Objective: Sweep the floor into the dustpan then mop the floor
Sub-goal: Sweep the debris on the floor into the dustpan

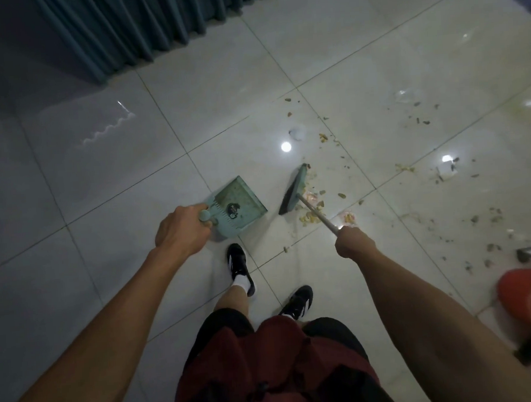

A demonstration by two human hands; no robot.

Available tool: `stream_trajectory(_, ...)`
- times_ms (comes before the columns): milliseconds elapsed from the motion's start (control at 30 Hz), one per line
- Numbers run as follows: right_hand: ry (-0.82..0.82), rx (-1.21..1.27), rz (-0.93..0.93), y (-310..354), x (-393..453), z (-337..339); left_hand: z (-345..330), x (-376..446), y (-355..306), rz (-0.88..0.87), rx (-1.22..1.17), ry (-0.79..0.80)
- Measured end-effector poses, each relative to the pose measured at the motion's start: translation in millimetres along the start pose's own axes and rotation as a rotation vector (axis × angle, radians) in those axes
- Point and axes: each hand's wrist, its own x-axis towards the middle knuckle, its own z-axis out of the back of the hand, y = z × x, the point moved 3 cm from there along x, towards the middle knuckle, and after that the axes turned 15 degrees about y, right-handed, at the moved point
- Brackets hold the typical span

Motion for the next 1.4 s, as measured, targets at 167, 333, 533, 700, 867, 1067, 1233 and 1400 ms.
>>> stream_trajectory(167,-0.046,0.011,0.030,-43.1,-25.8,-15.4,-26.2,-32.3,-18.6,0.000,0.008,-0.021)
stream_trajectory(333,-0.044,-0.006,0.082,-57.3,-45.8,-34.0,-45.7,-64.5,-18.1,0.000,-0.004,-0.043)
stream_trajectory(533,-0.035,-0.126,0.131,-44.8,-57.2,-63.8,-70.1,-103.7,18.8,0.064,-0.067,-0.057)
stream_trajectory(700,-0.016,-0.254,0.160,-26.5,-70.1,-96.1,-110.0,-141.6,63.2,0.122,-0.176,-0.036)
stream_trajectory(867,-0.020,-0.334,0.216,-7.8,-81.7,-131.9,-146.5,-172.5,87.7,0.164,-0.242,-0.032)
stream_trajectory(1067,-0.010,-0.429,0.261,-12.4,-85.7,-153.0,-168.1,-193.4,78.2,0.196,-0.241,-0.021)
stream_trajectory(1233,0.005,-0.515,0.271,-42.9,-76.6,-139.7,-183.1,-198.2,44.6,0.227,-0.226,-0.021)
stream_trajectory(1400,0.015,-0.576,0.255,-102.7,-58.3,-104.6,-195.6,-192.3,-13.8,0.271,-0.202,-0.010)
